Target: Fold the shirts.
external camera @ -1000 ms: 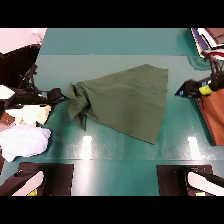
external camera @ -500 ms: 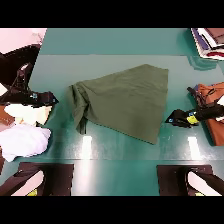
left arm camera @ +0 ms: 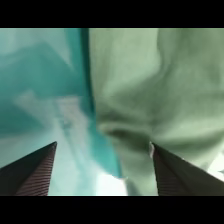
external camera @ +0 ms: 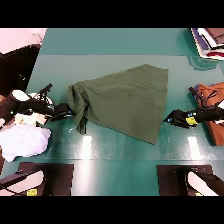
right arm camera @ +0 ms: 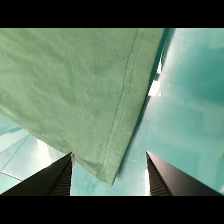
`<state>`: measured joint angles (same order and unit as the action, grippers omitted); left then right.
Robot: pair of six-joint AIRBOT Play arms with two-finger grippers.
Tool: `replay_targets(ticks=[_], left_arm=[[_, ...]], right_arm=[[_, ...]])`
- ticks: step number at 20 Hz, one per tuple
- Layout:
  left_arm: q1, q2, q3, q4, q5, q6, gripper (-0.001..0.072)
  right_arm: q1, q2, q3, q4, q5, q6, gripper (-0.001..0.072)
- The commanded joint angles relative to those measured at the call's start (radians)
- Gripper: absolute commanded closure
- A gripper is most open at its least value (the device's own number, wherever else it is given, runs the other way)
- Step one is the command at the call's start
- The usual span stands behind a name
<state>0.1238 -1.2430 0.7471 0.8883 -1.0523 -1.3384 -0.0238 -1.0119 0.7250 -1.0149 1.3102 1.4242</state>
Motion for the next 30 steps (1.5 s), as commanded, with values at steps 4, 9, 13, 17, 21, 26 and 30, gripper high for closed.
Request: replay_targets(ticks=[4, 9, 13, 17, 21, 26, 30], left_arm=[[-0.045, -0.047, -0.039, -0.172, 0.137, 0.038, -0.0011], [-0.108, -0.047, -0.029, -0.196, 0.185, 0.037, 0.0680], [-0.046, 0.015, 0.077, -0.144, 0.069, 0.037, 0.0676], [0.002, 0.152, 0.191, -0.040, 0.019, 0.029, 0.0676], [0.002, 0.186, 0.208, -0.026, -0.012, 0.029, 0.0676], [0.002, 0.186, 0.208, -0.024, -0.016, 0.029, 0.0675], [0.002, 0.186, 0.208, -0.023, -0.049, 0.030, 0.0675]], right_arm=[[0.000, 0.002, -0.002, 0.005, -0.015, 0.000, 0.0190], [0.000, 0.002, -0.002, 0.002, -0.008, 0.000, 0.0203], [0.000, 0.002, -0.006, -0.045, 0.039, 0.008, 0.0203], [0.006, 0.002, -0.111, -0.051, 0.058, 0.045, 0.0202], [0.103, 0.002, -0.224, -0.026, -0.015, 0.102, 0.0203], [0.325, -0.053, -0.251, 0.138, -0.196, 0.137, 0.0210], [0.483, -0.201, -0.173, 0.175, -0.325, 0.145, 0.0365]])
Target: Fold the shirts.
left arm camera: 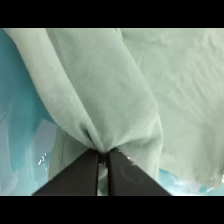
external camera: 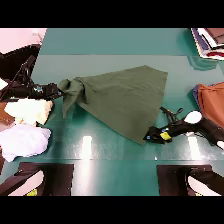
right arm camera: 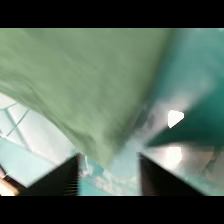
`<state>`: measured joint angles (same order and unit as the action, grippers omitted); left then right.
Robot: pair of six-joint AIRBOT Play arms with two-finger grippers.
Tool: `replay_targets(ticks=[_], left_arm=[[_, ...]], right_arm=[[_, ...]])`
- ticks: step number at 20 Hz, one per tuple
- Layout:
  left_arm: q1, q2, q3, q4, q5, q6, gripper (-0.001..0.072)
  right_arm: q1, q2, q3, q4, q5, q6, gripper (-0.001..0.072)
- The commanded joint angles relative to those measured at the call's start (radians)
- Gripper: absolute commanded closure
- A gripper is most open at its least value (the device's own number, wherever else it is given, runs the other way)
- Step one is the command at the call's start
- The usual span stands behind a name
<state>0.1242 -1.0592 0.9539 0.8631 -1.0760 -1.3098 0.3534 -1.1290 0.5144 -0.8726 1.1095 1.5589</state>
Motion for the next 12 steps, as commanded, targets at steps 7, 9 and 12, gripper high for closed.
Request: replay_targets(ticks=[7, 9, 12], left_arm=[[0.001, 0.146, 0.103, 0.021, -0.033, -0.029, 0.0677], [0.001, 0.213, 0.224, 0.021, -0.043, -0.053, 0.0676], [0.001, 0.291, 0.451, 0.018, -0.041, -0.091, 0.0676]], right_arm=[[0.105, -0.056, 0.336, -0.134, -0.107, -0.021, 0.0691], [0.024, 0.064, 0.472, -0.196, -0.061, -0.021, 0.0691], [-0.117, 0.241, 0.690, -0.205, -0.024, -0.023, 0.0692]])
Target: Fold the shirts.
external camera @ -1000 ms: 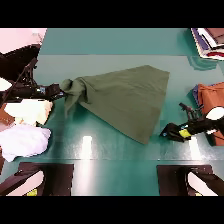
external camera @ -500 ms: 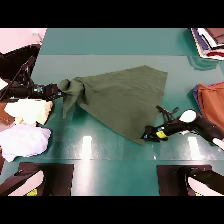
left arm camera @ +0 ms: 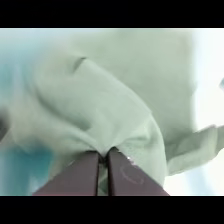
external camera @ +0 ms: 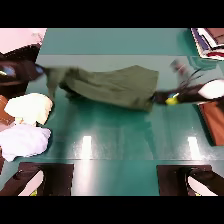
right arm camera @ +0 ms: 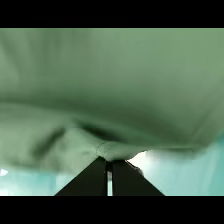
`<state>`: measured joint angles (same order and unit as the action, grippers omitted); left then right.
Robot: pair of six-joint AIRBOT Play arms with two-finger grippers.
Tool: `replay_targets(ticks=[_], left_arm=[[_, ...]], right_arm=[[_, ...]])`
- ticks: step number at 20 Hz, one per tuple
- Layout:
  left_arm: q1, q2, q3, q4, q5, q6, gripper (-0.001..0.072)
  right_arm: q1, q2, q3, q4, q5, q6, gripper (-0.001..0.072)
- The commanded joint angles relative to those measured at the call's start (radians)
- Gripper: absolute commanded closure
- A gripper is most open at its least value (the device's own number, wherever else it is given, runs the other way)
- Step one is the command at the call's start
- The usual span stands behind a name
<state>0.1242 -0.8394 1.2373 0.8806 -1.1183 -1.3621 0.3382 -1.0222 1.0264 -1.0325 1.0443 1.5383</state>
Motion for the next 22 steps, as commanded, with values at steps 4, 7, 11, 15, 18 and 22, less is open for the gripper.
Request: replay_targets(ticks=[4, 7, 11, 15, 18, 22], left_arm=[[0.001, 0.103, 0.487, -0.034, -0.020, -0.087, 0.0677], [0.001, 0.103, 0.661, -0.042, -0.016, -0.109, 0.0677], [0.001, 0.100, 0.750, -0.040, 0.016, -0.124, 0.0677], [0.001, 0.001, 0.698, 0.037, -0.068, -0.131, 0.0677], [-0.001, -0.140, 0.556, 0.030, -0.163, -0.130, 0.0676], [-0.088, -0.373, 0.308, 0.041, -0.136, -0.058, 0.0676]], right_arm=[[-0.258, 0.283, 0.446, -0.045, 0.092, -0.022, 0.0692], [-0.349, 0.327, 0.585, -0.045, 0.113, -0.022, 0.0692], [-0.432, 0.254, 0.775, -0.041, 0.187, -0.029, 0.0692], [-0.391, 0.059, 0.896, -0.042, 0.335, 0.004, 0.0693], [-0.305, -0.144, 0.895, -0.046, 0.456, 0.026, 0.0692], [-0.198, -0.438, 0.895, -0.195, 0.492, 0.026, 0.0692]])
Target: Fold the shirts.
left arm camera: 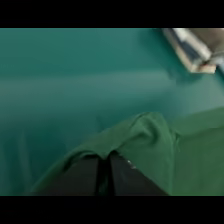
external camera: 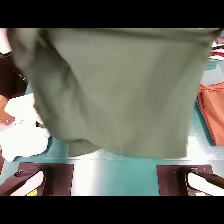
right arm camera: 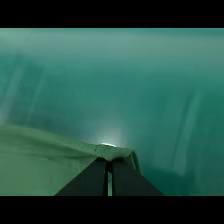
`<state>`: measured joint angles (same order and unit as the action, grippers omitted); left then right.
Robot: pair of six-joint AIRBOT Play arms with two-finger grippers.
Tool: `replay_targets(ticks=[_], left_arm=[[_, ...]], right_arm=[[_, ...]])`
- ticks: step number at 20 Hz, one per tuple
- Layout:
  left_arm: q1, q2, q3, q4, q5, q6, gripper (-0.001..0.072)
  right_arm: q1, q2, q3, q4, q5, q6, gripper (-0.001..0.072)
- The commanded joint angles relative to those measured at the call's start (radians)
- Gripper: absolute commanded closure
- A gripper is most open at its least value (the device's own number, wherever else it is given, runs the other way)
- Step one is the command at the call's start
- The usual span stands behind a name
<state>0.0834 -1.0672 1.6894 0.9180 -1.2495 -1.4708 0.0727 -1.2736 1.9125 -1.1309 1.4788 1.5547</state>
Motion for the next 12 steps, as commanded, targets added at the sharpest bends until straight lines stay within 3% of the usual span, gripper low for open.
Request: replay_targets(ticks=[1, 7, 8, 9, 10, 11, 12], left_arm=[[-0.065, -0.208, -0.183, 0.014, 0.031, 0.059, 0.0676], [-0.075, -0.505, -0.205, 0.018, 0.241, 0.064, 0.0672], [-0.075, -0.513, -0.205, 0.019, 0.248, 0.065, 0.0491], [-0.075, -0.513, -0.204, 0.018, 0.253, 0.064, 0.0196], [-0.071, -0.513, -0.195, 0.019, 0.233, 0.064, 0.0151], [-0.057, -0.513, -0.174, 0.019, 0.184, 0.064, 0.0211], [-0.035, -0.511, -0.144, 0.019, 0.097, 0.066, 0.0208]], right_arm=[[0.083, -0.248, 0.009, -0.132, 0.041, 0.008, 0.0692], [0.074, -0.477, 0.010, -0.033, -0.123, 0.007, 0.0684], [0.063, -0.489, 0.010, -0.002, -0.142, 0.006, 0.0550], [0.045, -0.493, 0.010, 0.035, -0.153, 0.006, 0.0328], [0.026, -0.490, 0.010, 0.066, -0.158, 0.004, 0.0300], [0.006, -0.481, 0.010, 0.094, -0.154, -0.011, 0.0300], [-0.015, -0.466, 0.010, 0.112, -0.127, -0.031, 0.0300]])
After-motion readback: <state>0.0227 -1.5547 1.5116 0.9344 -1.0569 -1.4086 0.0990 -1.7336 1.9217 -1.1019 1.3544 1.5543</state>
